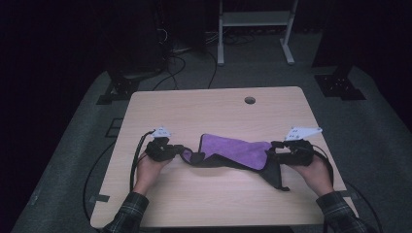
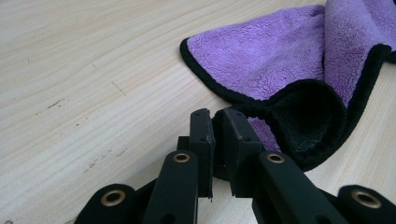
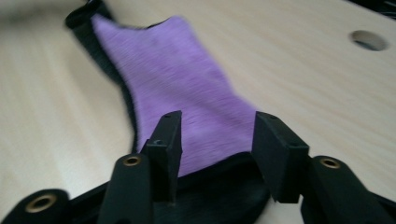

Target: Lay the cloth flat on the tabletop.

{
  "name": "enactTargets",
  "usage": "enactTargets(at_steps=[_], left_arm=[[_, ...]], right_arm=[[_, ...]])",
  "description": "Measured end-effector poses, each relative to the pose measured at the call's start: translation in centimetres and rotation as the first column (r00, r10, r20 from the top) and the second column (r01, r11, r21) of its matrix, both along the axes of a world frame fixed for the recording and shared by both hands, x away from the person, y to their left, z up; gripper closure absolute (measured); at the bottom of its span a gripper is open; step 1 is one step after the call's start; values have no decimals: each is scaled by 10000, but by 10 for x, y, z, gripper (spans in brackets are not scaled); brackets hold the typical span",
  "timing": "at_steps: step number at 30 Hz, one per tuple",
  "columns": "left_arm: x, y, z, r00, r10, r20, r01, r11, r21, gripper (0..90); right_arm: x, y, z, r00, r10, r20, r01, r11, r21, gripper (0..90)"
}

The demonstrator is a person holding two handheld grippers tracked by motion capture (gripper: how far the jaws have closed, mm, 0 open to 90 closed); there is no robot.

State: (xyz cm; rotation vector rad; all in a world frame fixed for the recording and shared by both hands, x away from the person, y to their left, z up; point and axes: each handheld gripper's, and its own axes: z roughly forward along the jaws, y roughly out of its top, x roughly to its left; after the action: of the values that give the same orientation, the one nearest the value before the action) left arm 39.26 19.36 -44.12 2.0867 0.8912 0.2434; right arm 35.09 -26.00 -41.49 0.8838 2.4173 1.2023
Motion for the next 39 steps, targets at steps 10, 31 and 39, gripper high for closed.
enactTargets(at_steps=[10,31,39], left_arm=[[0,1,1,10000,-5,2,5,10000,-44,816],[-2,6,12,9993,126,355,-117,9996,-247,818],[-5,3,38,9943,151,1059,-85,9980,-621,819]], right_arm=[[-19,37,-21,9938,1105,130,-1065,9784,-1773,369],[-16,14,-6,9985,413,359,-391,9974,-606,801],[-4,-2,16,9988,-160,469,133,9983,570,805]])
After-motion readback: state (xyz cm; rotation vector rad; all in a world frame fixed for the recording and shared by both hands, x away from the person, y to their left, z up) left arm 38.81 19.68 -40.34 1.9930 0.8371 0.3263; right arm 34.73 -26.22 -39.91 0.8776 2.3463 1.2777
